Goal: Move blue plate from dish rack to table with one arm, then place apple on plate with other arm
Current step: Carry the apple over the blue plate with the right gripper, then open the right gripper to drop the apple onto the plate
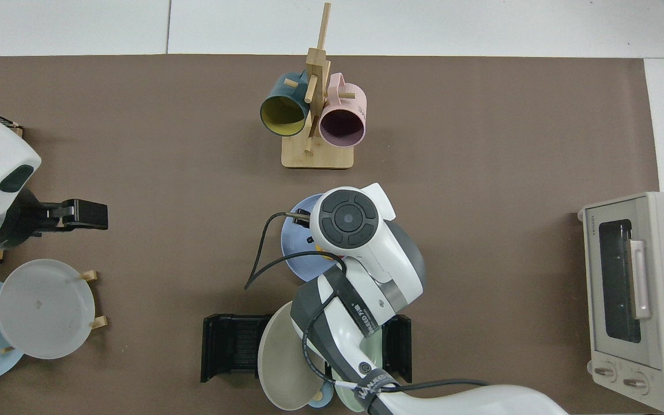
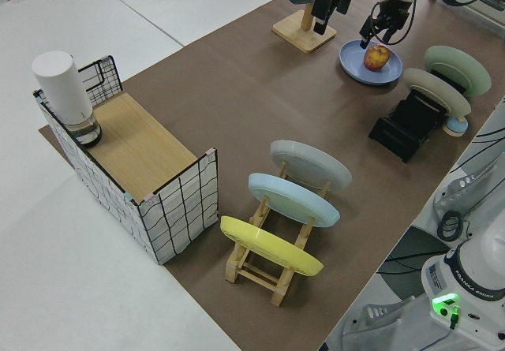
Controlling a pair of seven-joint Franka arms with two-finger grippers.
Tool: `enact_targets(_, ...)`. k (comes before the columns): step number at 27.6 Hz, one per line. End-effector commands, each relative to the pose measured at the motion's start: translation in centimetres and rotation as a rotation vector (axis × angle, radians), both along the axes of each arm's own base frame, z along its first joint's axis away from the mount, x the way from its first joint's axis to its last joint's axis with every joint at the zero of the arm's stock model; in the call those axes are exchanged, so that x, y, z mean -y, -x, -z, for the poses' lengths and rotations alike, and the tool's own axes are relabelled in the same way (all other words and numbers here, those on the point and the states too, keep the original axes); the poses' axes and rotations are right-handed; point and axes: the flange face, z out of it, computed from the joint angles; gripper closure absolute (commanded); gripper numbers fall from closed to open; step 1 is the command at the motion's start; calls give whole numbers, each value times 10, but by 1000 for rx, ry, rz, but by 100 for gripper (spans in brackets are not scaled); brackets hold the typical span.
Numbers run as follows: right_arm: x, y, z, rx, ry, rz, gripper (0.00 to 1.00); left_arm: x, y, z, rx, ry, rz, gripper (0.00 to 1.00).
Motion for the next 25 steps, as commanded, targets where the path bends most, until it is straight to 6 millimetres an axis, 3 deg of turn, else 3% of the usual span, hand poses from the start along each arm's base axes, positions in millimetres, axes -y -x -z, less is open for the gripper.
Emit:
enact_targets(1, 28, -10, -63, 52, -35, -15, 0, 6, 10, -7, -7, -9, 23, 0)
enact_targets(5, 73, -27, -90, 78, -33, -99, 0, 5, 10, -6, -9, -15, 24, 0)
enact_targets(13, 181, -59, -129, 101, -17, -193, 0, 6, 9, -5, -8, -15, 22, 0)
enact_targets(18, 239, -70, -145, 124, -5, -211, 0, 5, 8, -3, -11, -14, 16, 0)
enact_targets(25, 330, -80, -151, 128, 40, -331, 0, 6, 6, -3, -4, -6, 14, 0)
